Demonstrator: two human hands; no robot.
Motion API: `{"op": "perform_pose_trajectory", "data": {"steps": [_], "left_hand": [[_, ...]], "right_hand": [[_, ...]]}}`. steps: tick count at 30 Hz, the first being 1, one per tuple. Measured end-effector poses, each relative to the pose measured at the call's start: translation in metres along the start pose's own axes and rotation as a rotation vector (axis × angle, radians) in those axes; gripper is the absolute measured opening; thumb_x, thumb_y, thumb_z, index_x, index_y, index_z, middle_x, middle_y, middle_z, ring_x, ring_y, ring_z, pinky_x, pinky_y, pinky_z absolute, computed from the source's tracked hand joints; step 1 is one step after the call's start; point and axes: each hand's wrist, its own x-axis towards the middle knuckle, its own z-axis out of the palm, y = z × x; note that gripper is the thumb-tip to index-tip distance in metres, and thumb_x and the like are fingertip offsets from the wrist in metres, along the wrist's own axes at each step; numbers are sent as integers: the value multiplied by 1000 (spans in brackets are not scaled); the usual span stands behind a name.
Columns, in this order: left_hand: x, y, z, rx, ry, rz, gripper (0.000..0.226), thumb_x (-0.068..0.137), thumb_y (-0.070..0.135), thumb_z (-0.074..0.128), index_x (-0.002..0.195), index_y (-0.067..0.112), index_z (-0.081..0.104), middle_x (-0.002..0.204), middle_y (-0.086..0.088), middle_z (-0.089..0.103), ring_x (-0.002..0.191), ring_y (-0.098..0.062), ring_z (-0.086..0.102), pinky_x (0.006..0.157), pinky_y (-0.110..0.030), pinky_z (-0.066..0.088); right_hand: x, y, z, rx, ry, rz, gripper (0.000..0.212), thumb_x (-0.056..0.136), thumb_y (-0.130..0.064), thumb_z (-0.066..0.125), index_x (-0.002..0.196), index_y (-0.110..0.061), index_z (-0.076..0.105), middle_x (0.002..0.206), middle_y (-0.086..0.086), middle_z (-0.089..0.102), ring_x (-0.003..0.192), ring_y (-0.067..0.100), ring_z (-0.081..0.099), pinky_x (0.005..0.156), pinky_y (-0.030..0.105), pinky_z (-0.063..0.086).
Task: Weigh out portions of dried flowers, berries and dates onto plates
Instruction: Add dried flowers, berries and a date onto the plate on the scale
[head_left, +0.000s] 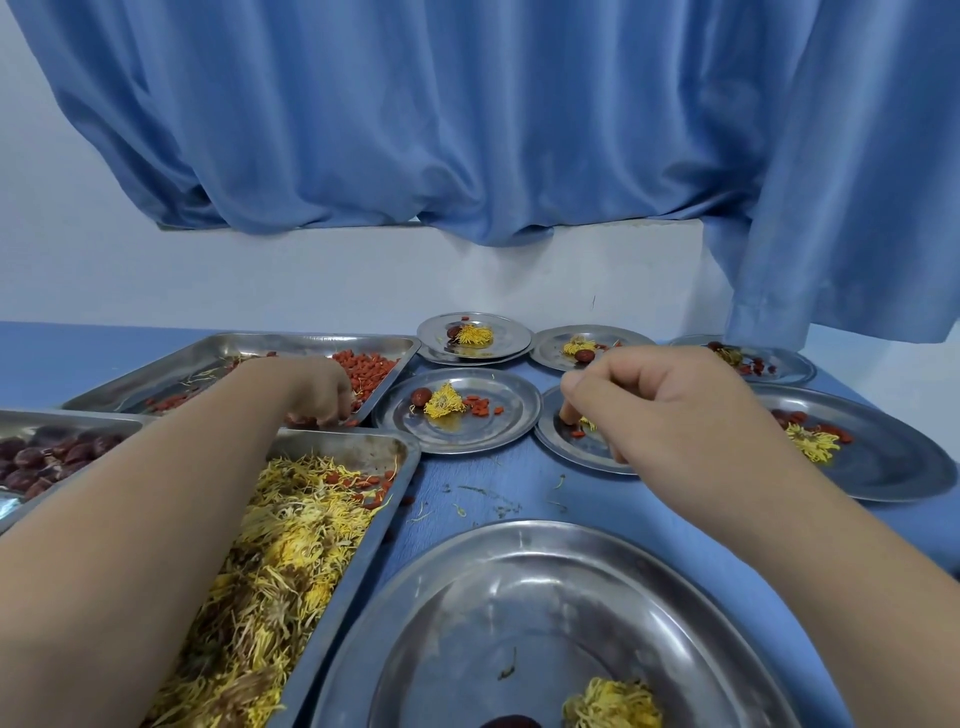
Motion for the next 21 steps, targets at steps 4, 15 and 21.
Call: {"op": "perform_pose_trajectory", "data": {"steps": [4, 15, 21], "left_hand": [[-1, -6, -10, -179, 108, 38, 25, 81, -11, 60, 85, 13, 66, 91, -10, 66, 76, -24, 68, 61, -31, 56], [-41, -1, -26, -510, 287, 190, 14, 81, -1, 73, 88, 10, 69, 82, -10, 68, 68, -16, 68, 61, -21, 51], [-124, 44, -28, -755, 197, 374, 14, 84, -1, 70, 97, 6, 69, 83, -7, 67, 65, -8, 66, 60, -14, 52]], "right_hand": [[0, 1, -1, -9, -2, -9, 37, 88, -32, 57, 74, 1, 63, 43, -5, 35, 41, 6, 31, 41, 15, 28], [3, 10, -4, 6, 30, 19, 36, 89, -31, 57, 76, 1, 62, 47, -3, 39, 45, 10, 33, 40, 16, 29], [2, 4, -7, 51, 41, 2, 34, 88, -29, 58, 76, 2, 62, 41, -7, 37, 39, 8, 32, 38, 14, 28]]}}
